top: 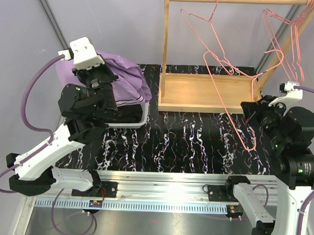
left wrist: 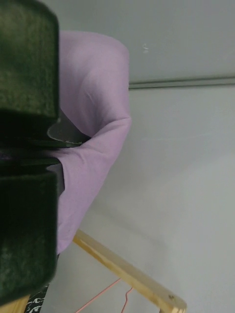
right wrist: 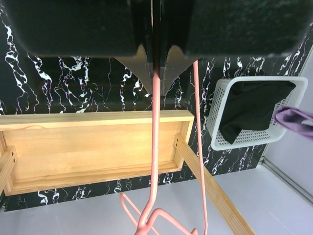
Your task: Remove the trousers from the hanger
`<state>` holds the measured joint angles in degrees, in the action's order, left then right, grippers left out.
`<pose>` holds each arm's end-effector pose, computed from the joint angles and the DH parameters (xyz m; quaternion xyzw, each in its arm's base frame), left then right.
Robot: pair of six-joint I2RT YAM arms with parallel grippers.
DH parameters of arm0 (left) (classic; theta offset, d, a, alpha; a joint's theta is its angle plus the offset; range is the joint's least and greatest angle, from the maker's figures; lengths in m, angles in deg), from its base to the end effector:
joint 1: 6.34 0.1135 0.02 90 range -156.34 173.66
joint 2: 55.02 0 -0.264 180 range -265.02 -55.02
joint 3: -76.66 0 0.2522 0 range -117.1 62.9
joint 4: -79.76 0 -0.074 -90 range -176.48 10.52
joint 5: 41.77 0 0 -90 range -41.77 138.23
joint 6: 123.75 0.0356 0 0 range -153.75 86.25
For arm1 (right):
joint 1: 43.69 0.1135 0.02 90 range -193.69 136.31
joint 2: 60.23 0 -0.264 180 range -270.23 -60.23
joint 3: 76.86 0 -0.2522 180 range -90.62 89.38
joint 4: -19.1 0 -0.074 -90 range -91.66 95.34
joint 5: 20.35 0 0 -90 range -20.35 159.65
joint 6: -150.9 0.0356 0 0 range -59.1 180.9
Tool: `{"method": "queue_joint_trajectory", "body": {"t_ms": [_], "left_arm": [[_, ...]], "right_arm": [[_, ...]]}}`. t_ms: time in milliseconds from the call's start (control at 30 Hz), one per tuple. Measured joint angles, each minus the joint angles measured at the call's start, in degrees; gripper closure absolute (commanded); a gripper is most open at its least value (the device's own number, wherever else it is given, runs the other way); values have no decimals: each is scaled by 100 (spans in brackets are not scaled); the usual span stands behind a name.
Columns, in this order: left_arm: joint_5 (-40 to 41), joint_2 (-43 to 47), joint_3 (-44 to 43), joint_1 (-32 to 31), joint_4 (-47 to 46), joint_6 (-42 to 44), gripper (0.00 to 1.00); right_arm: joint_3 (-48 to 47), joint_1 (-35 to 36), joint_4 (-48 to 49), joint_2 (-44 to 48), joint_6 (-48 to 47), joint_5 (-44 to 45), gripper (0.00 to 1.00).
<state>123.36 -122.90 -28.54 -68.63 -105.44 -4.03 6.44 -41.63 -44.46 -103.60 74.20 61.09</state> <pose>0.1153 -0.1455 0.5672 -0.1581 0.6231 0.0321 0.7653 0.0859 0.0084 0.4777 0.0273 0.7662 0.1422 0.6261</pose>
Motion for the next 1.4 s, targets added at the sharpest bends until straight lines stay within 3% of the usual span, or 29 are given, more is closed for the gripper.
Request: {"method": "queue_joint_trajectory", "body": {"t_ms": [467, 667, 967, 1067, 1167, 1267, 1400], "left_arm": [[767, -356, 1078, 205, -52, -380, 100], [721, 68, 1668, 240, -118, -63, 100], [330, 1128, 1803, 636, 1298, -634, 100], [181, 1180, 1971, 999, 1746, -890, 100], [-326, 951, 2236, 1794, 2343, -1469, 100], [-1032, 391, 2457, 2551, 2813, -1974, 100], [-1878, -730, 2288, 3038, 3064, -2138, 100]], "right_arm": [[-4, 0, -109, 79, -76, 9, 100], [-4, 0, -109, 90, -94, 9, 100], [-4, 0, -109, 90, -92, -2, 100], [-4, 0, -107, 87, -87, -20, 100], [-9, 2, -107, 87, -85, -72, 100], [-92, 2, -111, 39, -63, -146, 100], [-221, 0, -101, -28, -57, -177, 100]]}}
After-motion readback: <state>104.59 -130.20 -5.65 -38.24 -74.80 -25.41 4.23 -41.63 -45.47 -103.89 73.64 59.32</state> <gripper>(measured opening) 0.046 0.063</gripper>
